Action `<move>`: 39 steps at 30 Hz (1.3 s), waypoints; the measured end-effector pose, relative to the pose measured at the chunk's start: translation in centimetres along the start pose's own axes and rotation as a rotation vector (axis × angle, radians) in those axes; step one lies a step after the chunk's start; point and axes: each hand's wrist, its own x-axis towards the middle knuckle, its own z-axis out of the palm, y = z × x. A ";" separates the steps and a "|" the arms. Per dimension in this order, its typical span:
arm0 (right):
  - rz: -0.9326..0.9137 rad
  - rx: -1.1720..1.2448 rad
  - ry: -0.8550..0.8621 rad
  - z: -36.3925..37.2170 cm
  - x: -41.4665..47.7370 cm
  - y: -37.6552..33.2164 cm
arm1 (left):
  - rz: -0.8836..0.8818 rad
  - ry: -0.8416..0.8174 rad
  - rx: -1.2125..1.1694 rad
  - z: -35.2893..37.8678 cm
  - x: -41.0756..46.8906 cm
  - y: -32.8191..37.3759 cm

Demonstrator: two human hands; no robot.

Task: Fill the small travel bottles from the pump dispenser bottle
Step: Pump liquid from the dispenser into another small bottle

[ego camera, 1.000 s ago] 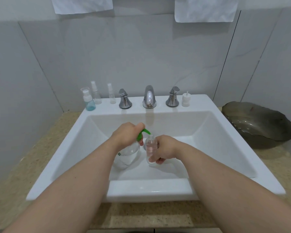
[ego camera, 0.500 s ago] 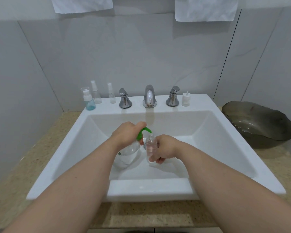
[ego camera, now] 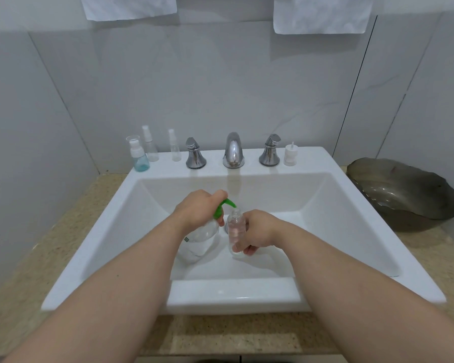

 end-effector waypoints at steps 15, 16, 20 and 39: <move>-0.007 0.028 -0.003 0.0 -0.4 -0.3 | -0.029 -0.003 -0.052 -0.2 -0.7 0.5; -0.007 0.030 -0.002 0.0 -0.4 -0.3 | -0.034 -0.001 -0.053 -0.2 -0.8 0.6; -0.009 0.029 0.003 -0.1 -0.6 -0.4 | -0.044 0.078 -0.102 -0.3 -1.1 0.3; -0.056 0.047 0.141 -1.8 -3.6 -1.7 | -0.227 0.323 -0.512 -2.2 -2.5 -0.5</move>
